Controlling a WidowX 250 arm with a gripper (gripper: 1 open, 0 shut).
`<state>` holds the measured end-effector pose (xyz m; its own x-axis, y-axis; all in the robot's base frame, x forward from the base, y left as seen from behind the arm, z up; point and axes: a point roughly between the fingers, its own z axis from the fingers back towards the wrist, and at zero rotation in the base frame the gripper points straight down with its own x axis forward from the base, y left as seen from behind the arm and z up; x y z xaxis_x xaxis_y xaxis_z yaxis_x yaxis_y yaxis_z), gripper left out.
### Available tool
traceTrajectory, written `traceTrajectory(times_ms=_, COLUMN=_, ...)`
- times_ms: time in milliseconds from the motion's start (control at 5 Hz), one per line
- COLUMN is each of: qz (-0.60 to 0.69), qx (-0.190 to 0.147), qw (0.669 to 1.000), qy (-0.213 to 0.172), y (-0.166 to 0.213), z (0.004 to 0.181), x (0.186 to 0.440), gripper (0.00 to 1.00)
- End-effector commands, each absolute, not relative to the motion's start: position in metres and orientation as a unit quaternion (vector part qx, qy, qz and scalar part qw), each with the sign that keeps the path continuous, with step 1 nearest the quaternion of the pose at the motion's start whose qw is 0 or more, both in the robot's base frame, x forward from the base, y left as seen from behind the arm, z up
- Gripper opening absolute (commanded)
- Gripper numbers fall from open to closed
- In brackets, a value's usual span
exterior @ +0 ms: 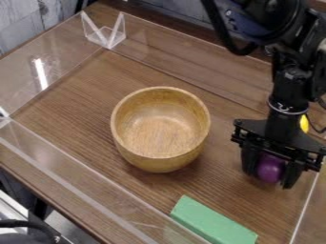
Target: Put the purple eggplant in the brown bowl
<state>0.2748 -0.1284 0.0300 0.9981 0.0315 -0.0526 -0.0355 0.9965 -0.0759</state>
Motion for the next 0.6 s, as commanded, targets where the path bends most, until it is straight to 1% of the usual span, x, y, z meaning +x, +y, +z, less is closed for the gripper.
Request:
traceTrajectory(times_ms=0, qz=0.019, qx=-0.056, qw=0.998, qy=-0.014, y=-0.130, z=0.058, x=0.288, gripper=0.00)
traceTrajectory(times_ms=400, qz=0.023, qx=-0.058, qw=0.998, qy=-0.013, y=-0.124, z=0.070, x=0.285, gripper=0.00)
